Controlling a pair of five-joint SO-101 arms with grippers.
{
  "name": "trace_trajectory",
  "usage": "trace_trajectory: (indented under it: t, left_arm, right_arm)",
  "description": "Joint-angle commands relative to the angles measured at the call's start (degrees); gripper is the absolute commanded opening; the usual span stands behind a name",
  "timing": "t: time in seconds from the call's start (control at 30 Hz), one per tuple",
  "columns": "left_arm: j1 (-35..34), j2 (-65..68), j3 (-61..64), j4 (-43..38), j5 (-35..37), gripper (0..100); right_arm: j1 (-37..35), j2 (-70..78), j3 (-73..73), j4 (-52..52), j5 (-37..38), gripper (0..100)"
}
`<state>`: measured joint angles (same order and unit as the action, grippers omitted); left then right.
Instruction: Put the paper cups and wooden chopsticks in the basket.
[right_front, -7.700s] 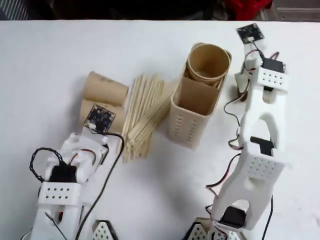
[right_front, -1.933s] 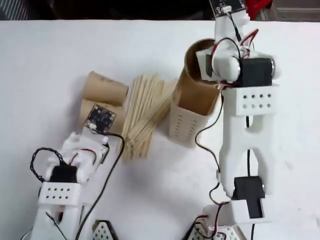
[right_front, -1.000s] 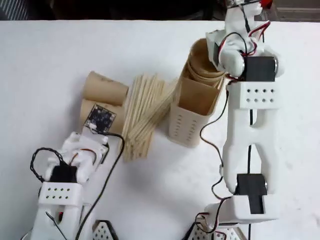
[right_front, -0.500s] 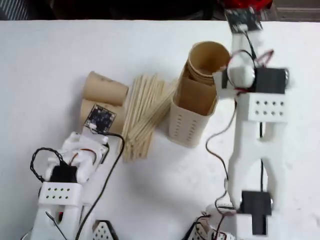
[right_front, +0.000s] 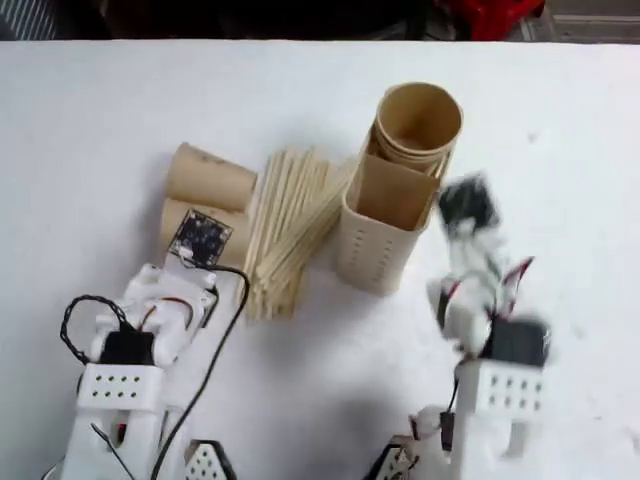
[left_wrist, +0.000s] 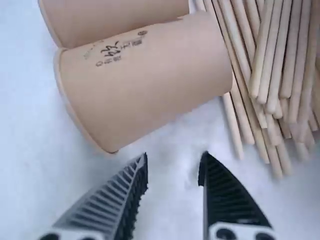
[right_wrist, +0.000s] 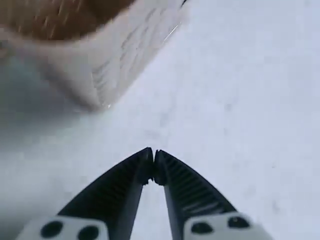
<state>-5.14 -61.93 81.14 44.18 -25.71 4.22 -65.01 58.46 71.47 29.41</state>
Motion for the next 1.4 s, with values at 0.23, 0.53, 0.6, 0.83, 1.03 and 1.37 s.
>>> trace_trajectory:
  t: [0.23, 0.53, 0.6, 0.83, 1.03, 1.37]
  left_arm:
    - [-13.41, -1.01, -20.84, 24.7, -13.8, 18]
    - [-13.58, -0.66, -39.12, 40.0, -13.1, 18]
    - [-13.58, -0.66, -39.47, 40.44, -11.6, 18]
    - [-19.65, -0.66, -39.38, 41.58, -11.08, 22]
    - [-19.12, -0.57, -39.91, 37.71, -5.54, 23]
    - [-8.48, 24.13, -52.04, 27.25, 10.9, 23]
  right_arm:
    - [5.67, -27.65, 23.56, -1.63, 5.8, 1.8]
    - [5.23, -38.29, 35.52, -1.54, 5.89, 1.8]
    - [5.49, -37.76, 35.96, -1.63, 5.89, 1.8]
    - [5.14, -38.2, 38.42, -4.35, 5.89, 1.8]
    - [5.14, -38.2, 38.42, -3.56, 5.89, 1.8]
    - [5.14, -38.2, 38.42, -3.21, 5.89, 1.8]
